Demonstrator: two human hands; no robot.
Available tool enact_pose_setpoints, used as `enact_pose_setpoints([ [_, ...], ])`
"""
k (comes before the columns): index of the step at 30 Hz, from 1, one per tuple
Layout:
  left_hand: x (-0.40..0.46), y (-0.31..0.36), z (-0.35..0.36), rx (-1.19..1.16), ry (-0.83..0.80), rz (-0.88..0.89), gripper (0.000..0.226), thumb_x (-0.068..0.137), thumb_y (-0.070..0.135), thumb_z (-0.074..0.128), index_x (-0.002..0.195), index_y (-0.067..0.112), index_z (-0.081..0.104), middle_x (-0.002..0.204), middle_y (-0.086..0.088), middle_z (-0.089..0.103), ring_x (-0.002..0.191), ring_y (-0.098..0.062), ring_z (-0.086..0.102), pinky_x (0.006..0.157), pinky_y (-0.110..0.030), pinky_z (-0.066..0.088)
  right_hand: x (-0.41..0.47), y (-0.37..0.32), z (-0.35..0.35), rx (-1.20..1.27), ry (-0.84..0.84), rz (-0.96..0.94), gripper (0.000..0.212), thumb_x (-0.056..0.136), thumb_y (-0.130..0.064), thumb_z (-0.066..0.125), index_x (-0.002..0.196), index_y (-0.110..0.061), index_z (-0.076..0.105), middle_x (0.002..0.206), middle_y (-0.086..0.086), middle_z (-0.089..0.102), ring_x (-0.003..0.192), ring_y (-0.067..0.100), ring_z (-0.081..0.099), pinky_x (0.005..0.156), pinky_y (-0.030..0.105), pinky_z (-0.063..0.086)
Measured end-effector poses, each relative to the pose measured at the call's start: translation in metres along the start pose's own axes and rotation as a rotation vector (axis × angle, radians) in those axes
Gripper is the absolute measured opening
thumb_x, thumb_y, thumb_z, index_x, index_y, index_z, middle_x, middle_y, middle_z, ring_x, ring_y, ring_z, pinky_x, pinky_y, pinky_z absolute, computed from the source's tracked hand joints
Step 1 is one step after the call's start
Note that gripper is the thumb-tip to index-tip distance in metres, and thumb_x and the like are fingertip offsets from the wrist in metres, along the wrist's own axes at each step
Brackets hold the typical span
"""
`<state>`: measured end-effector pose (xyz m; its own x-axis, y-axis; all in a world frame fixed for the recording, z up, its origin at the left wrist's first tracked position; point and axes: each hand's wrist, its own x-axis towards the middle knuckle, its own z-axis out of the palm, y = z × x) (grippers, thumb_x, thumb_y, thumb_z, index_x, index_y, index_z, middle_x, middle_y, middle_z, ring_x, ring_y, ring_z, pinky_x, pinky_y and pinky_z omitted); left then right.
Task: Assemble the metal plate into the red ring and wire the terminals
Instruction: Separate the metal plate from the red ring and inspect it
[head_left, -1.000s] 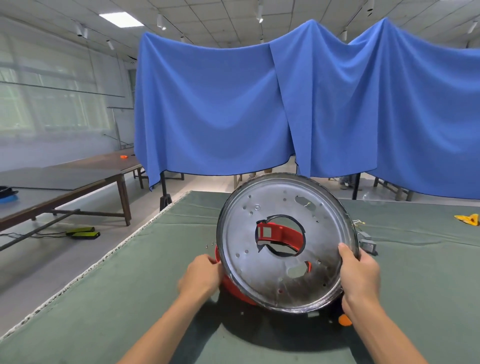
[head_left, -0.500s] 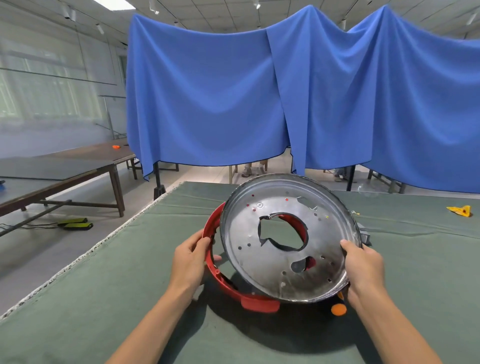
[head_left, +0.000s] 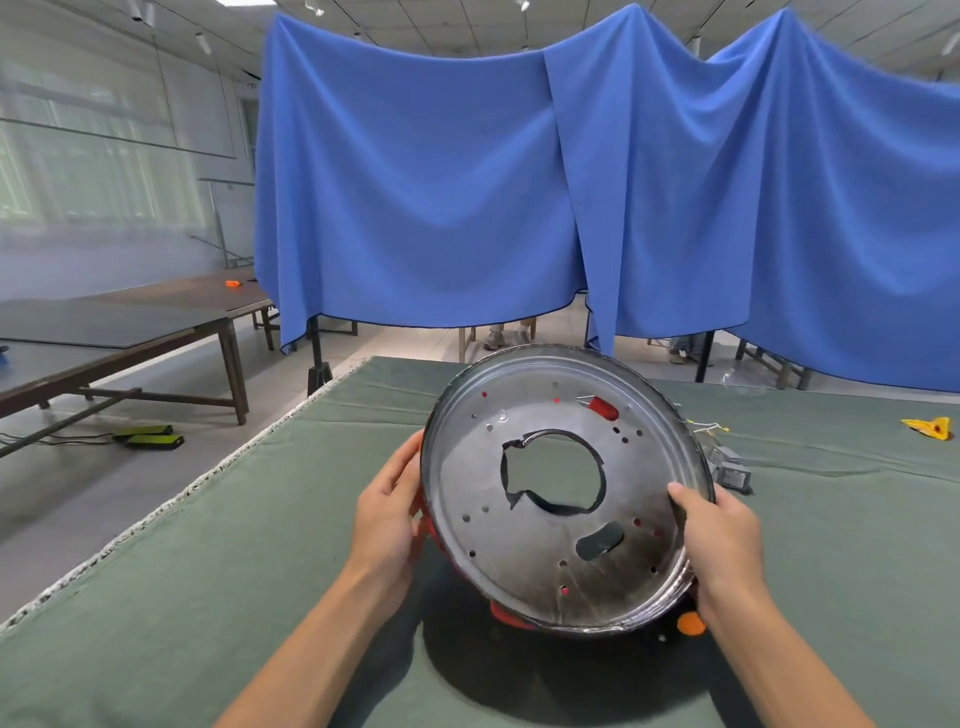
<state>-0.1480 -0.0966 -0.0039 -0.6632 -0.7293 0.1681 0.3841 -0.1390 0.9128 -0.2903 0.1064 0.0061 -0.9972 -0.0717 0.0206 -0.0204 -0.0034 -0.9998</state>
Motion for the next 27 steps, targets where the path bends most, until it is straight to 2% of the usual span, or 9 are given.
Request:
enact_pose_setpoints([
  [5,-0.001,0.005,-0.003,-0.180,-0.084,-0.031,0.031,0.099,0.015,0.040,0.125,0.011,0.055,0.050,0.013,0.058,0.040,0.001,0.053,0.041,-0.011,0.043,-0.007,0.003,0.007,-0.046,-0.017,-0.058,0.016,0.093,-0.015,0.054,0.079,-0.016,0.063,0.084,0.011,0.069,0.082,0.031,0.064,0.074,0.042,0.052],
  [8,-0.003,0.007,-0.004,-0.218,-0.113,-0.074,0.036,0.098,0.028,0.042,0.127,0.011,0.055,0.055,0.010,0.062,0.053,-0.005,0.061,0.052,-0.019,0.050,-0.009,0.003,0.008,-0.054,-0.030,-0.060,0.016,0.093,-0.015,0.053,0.080,-0.016,0.062,0.084,0.012,0.068,0.082,0.032,0.064,0.076,0.045,0.053],
  [10,-0.005,0.009,-0.003,-0.186,-0.163,-0.075,0.040,0.096,0.038,0.044,0.120,0.011,0.060,0.063,0.005,0.068,0.059,-0.009,0.065,0.056,-0.024,0.052,-0.010,0.002,0.008,-0.054,-0.035,-0.066,0.017,0.093,-0.015,0.054,0.079,-0.016,0.062,0.083,0.011,0.068,0.083,0.033,0.064,0.078,0.047,0.053],
  [13,-0.009,0.009,-0.001,-0.125,-0.150,-0.011,0.036,0.088,0.046,0.047,0.091,0.018,0.069,0.057,0.002,0.067,0.053,-0.007,0.064,0.056,-0.021,0.052,-0.012,0.000,0.008,-0.059,-0.029,-0.089,0.018,0.093,-0.015,0.054,0.077,-0.016,0.061,0.081,0.011,0.067,0.083,0.034,0.063,0.077,0.046,0.052],
  [15,-0.012,0.012,0.001,-0.066,-0.152,0.010,0.042,0.086,0.048,0.051,0.112,0.018,0.064,0.092,-0.005,0.074,0.088,-0.016,0.070,0.080,-0.033,0.054,-0.012,0.001,0.008,-0.075,-0.024,-0.112,0.017,0.092,-0.016,0.055,0.077,-0.013,0.062,0.080,0.014,0.067,0.081,0.035,0.062,0.076,0.046,0.052],
  [17,-0.015,0.015,0.002,-0.031,-0.147,0.009,0.056,0.081,0.044,0.060,0.131,0.021,0.051,0.121,-0.005,0.065,0.112,-0.023,0.062,0.098,-0.046,0.046,-0.012,0.001,0.008,-0.086,-0.023,-0.135,0.017,0.092,-0.016,0.056,0.077,-0.010,0.062,0.079,0.018,0.066,0.074,0.033,0.059,0.072,0.045,0.052],
  [21,-0.014,0.015,0.000,0.013,-0.152,0.042,0.059,0.072,0.029,0.062,0.129,0.029,0.050,0.118,-0.003,0.067,0.105,-0.025,0.066,0.093,-0.050,0.050,-0.011,0.002,0.007,-0.088,-0.017,-0.158,0.018,0.090,-0.016,0.058,0.075,-0.007,0.062,0.081,0.023,0.065,0.067,0.027,0.053,0.066,0.037,0.046],
  [24,-0.012,0.013,-0.002,0.015,-0.149,0.056,0.057,0.067,0.020,0.059,0.123,0.031,0.055,0.114,-0.006,0.068,0.101,-0.029,0.067,0.087,-0.050,0.053,-0.010,0.002,0.006,-0.088,-0.007,-0.169,0.017,0.090,-0.018,0.059,0.077,-0.007,0.063,0.081,0.020,0.067,0.073,0.039,0.058,0.072,0.045,0.052],
  [27,-0.011,0.012,-0.005,-0.002,-0.151,0.047,0.055,0.064,0.016,0.058,0.116,0.032,0.060,0.111,-0.008,0.069,0.098,-0.031,0.067,0.080,-0.047,0.056,-0.011,0.001,0.006,-0.091,-0.012,-0.179,0.018,0.090,-0.019,0.059,0.076,-0.009,0.064,0.078,0.016,0.068,0.082,0.040,0.062,0.077,0.050,0.052],
])
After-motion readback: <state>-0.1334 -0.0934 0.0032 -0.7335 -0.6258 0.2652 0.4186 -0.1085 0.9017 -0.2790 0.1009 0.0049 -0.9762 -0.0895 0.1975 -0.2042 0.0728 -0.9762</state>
